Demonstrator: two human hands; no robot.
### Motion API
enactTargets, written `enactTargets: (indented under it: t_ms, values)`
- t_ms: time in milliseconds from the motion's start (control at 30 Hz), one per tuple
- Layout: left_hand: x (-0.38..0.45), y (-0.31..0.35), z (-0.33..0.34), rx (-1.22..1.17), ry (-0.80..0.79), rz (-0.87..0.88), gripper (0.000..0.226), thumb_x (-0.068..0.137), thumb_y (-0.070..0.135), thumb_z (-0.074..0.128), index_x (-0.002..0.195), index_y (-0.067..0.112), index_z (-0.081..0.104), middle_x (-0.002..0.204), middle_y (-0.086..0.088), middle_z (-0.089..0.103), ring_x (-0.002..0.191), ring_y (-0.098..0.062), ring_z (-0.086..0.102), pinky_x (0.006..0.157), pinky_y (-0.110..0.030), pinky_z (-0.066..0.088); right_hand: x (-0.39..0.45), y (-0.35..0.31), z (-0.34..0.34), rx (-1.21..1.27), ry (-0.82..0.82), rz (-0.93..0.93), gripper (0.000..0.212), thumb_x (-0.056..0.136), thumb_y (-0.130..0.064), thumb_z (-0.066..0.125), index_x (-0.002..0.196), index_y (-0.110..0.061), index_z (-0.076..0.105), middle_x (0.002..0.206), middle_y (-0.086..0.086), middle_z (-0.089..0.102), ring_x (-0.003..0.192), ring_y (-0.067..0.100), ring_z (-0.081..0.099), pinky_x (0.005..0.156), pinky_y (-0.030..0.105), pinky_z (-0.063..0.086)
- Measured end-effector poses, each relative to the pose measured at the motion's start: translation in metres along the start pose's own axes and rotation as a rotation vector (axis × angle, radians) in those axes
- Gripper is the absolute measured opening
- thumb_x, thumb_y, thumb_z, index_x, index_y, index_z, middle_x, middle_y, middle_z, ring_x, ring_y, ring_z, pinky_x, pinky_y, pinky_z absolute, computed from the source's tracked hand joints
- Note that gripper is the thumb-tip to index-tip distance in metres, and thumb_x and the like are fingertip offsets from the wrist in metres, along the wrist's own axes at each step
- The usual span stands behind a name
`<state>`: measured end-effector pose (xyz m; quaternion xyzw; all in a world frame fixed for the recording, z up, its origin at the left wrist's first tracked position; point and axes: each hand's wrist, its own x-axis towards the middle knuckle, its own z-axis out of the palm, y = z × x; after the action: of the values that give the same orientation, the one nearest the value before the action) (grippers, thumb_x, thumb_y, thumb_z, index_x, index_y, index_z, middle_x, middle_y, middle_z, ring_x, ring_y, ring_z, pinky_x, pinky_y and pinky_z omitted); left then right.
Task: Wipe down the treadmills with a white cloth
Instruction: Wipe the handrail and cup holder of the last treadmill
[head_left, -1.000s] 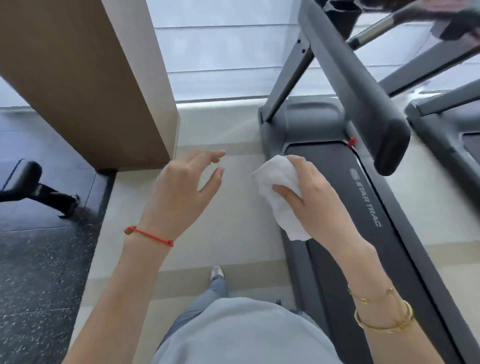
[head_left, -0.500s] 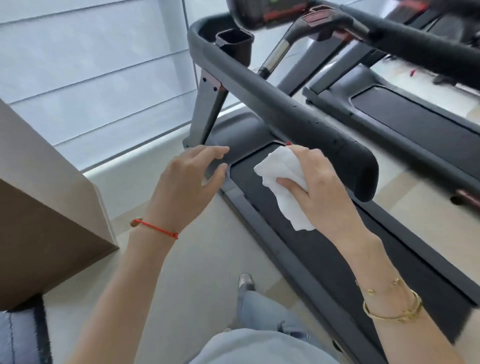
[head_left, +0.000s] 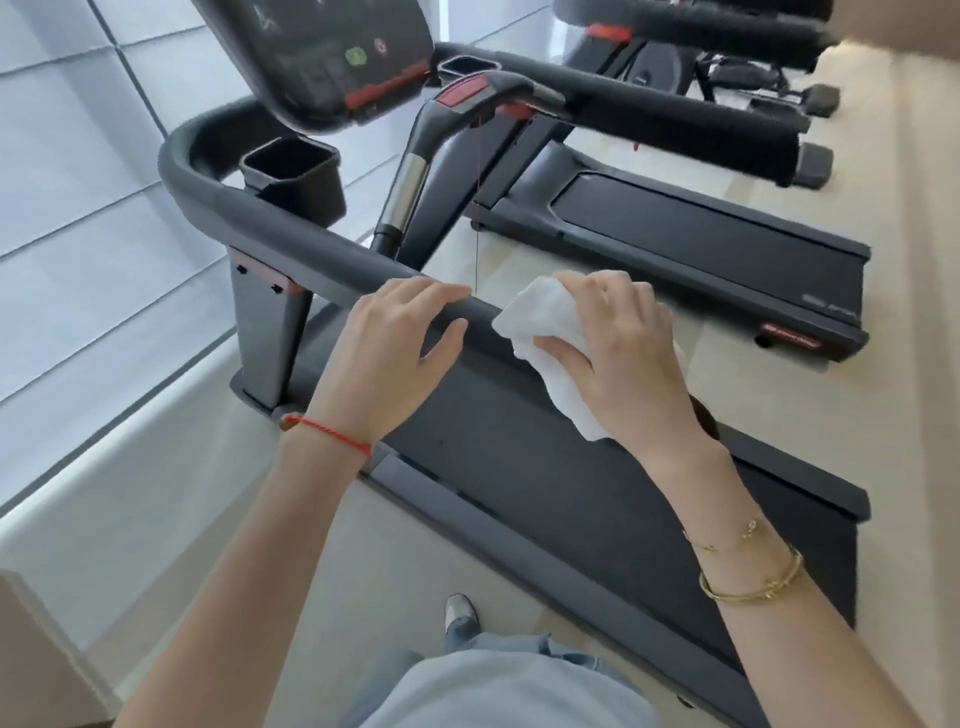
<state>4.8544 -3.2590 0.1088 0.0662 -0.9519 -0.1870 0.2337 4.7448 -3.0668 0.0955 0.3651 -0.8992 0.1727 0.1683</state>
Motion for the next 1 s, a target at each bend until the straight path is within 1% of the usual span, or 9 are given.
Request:
enactTargets:
  t_ms: [133,200,267,367,500,600,700,767,1000]
  values:
    - [0.029,-0.023,0.011,-0.018,-0.064,0.027,0.030,0.096,0.021,0.057,0.125,0.015,0.063,0.120,0.000,0.066,0.115,-0.022,0.057,0.101,-0.045,0.043,0.018,0.000,0.029,-0.116,-0.201,0.078,0.055,0.097,-0.055,0.038,0.141,-0.022,0.038,0.131,0.003,0.044,0.107,0.027,0.047,0.089,0.037,0.036]
    - [0.039,-0.034,0.016,-0.032,-0.079,0.044,0.029,0.096,0.020,0.057,0.124,0.014,0.064,0.120,-0.001,0.066,0.115,-0.023,0.058,0.102,-0.046,0.041,0.023,-0.003,0.038,-0.062,-0.217,0.112,0.054,0.097,-0.056,0.037,0.140,-0.022,0.036,0.130,0.002,0.045,0.102,0.028,0.053,0.089,0.043,0.042]
    - [0.050,-0.046,0.021,-0.038,-0.100,0.060,0.029,0.096,0.020,0.057,0.124,0.015,0.064,0.120,0.000,0.066,0.116,-0.023,0.057,0.105,-0.043,0.038,0.032,-0.009,0.045,-0.008,-0.204,0.122,0.047,0.097,-0.055,0.037,0.131,-0.023,0.040,0.121,0.002,0.050,0.094,0.029,0.057,0.084,0.045,0.045]
    - [0.062,-0.062,0.028,-0.036,-0.135,0.090,0.028,0.098,0.022,0.054,0.124,0.016,0.064,0.120,0.001,0.066,0.117,-0.022,0.056,0.104,-0.036,0.030,0.051,-0.025,0.059,-0.025,-0.196,0.096,0.037,0.098,-0.054,0.035,0.113,-0.023,0.050,0.102,0.000,0.058,0.078,0.027,0.059,0.071,0.036,0.043]
    - [0.074,-0.081,0.032,-0.041,-0.171,0.146,0.026,0.099,0.021,0.053,0.122,0.016,0.066,0.117,0.000,0.068,0.116,-0.023,0.058,0.106,-0.037,0.031,0.058,-0.041,0.071,-0.133,-0.119,0.111,0.041,0.098,-0.055,0.031,0.103,-0.025,0.059,0.092,-0.004,0.064,0.068,0.022,0.060,0.059,0.028,0.035]
    - [0.082,-0.092,0.036,-0.036,-0.230,0.203,0.027,0.100,0.021,0.051,0.121,0.015,0.066,0.115,0.001,0.069,0.112,-0.022,0.061,0.110,-0.040,0.032,0.034,-0.031,0.066,-0.170,0.008,0.245,0.041,0.097,-0.051,0.034,0.093,-0.024,0.065,0.079,-0.004,0.063,0.063,0.021,0.057,0.058,0.029,0.037]
    - [0.087,-0.097,0.039,-0.061,-0.272,0.248,0.026,0.100,0.022,0.050,0.119,0.016,0.067,0.111,0.003,0.070,0.108,-0.020,0.063,0.113,-0.039,0.029,0.023,-0.023,0.064,-0.220,0.067,0.412,0.040,0.096,-0.047,0.037,0.073,-0.020,0.056,0.066,-0.003,0.054,0.057,0.024,0.050,0.055,0.031,0.030]
    - [0.089,-0.100,0.042,-0.070,-0.291,0.283,0.025,0.100,0.021,0.051,0.117,0.017,0.068,0.109,0.003,0.070,0.105,-0.020,0.063,0.112,-0.039,0.029,0.037,-0.034,0.072,-0.247,0.087,0.436,0.040,0.095,-0.044,0.038,0.068,-0.018,0.052,0.062,-0.001,0.052,0.053,0.026,0.048,0.054,0.030,0.025]
    - [0.094,-0.105,0.045,-0.118,-0.329,0.341,0.019,0.098,0.016,0.053,0.108,0.013,0.070,0.102,0.002,0.070,0.094,-0.024,0.063,0.100,-0.045,0.040,0.052,-0.057,0.097,-0.215,0.189,0.349,0.041,0.100,-0.044,0.040,0.085,-0.019,0.069,0.073,0.000,0.062,0.062,0.025,0.054,0.062,0.036,0.042]
